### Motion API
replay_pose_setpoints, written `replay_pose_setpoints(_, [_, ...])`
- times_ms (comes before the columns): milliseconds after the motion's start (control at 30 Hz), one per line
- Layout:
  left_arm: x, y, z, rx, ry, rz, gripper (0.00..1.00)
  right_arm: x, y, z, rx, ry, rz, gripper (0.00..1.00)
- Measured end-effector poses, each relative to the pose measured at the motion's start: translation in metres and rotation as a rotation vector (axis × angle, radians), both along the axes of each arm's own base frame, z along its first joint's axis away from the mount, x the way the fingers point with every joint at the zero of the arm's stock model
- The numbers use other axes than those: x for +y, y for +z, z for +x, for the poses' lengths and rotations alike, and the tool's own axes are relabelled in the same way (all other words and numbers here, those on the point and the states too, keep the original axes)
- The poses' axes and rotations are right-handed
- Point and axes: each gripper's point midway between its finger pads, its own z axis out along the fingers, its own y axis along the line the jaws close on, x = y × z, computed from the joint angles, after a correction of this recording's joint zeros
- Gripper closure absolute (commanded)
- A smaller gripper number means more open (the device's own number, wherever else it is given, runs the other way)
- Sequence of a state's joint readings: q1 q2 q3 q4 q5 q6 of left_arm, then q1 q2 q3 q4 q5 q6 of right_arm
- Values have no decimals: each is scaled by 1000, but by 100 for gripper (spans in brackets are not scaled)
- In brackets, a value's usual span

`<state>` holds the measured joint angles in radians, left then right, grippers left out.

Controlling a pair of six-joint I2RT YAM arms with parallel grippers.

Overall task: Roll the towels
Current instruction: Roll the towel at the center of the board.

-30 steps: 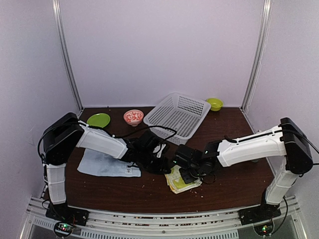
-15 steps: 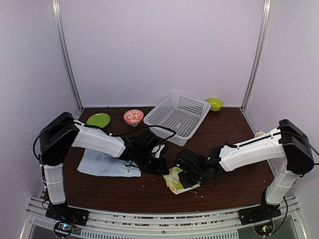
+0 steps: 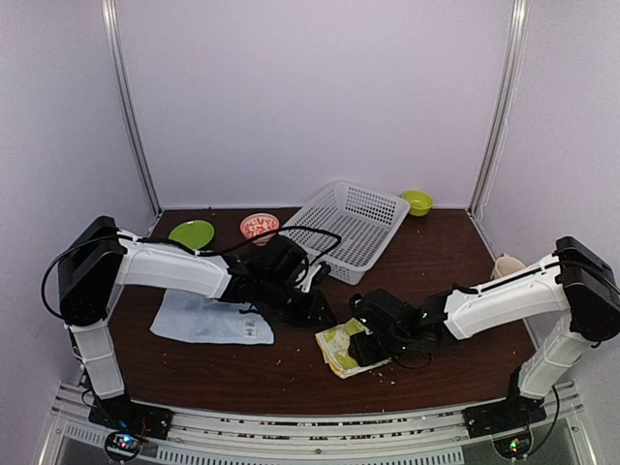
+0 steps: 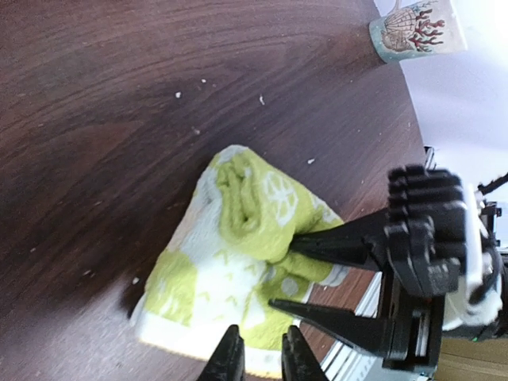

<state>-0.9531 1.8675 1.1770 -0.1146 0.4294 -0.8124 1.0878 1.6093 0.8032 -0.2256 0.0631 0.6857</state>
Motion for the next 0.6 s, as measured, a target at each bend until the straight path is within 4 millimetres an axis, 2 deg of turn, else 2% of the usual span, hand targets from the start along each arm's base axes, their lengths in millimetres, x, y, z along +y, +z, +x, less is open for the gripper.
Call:
replay_pose_setpoints(200, [-18,-12,1,55,-3,-37,85,1,0,1,-1,-1,25,56])
replay_pose_setpoints(467, [-38,4,6,56,-20,-113,85,2,1,1,2,0,31,56])
replay_pose_setpoints(600, [-49,-4,5,81,-33,-127,86,2,1,1,3,-1,33,55])
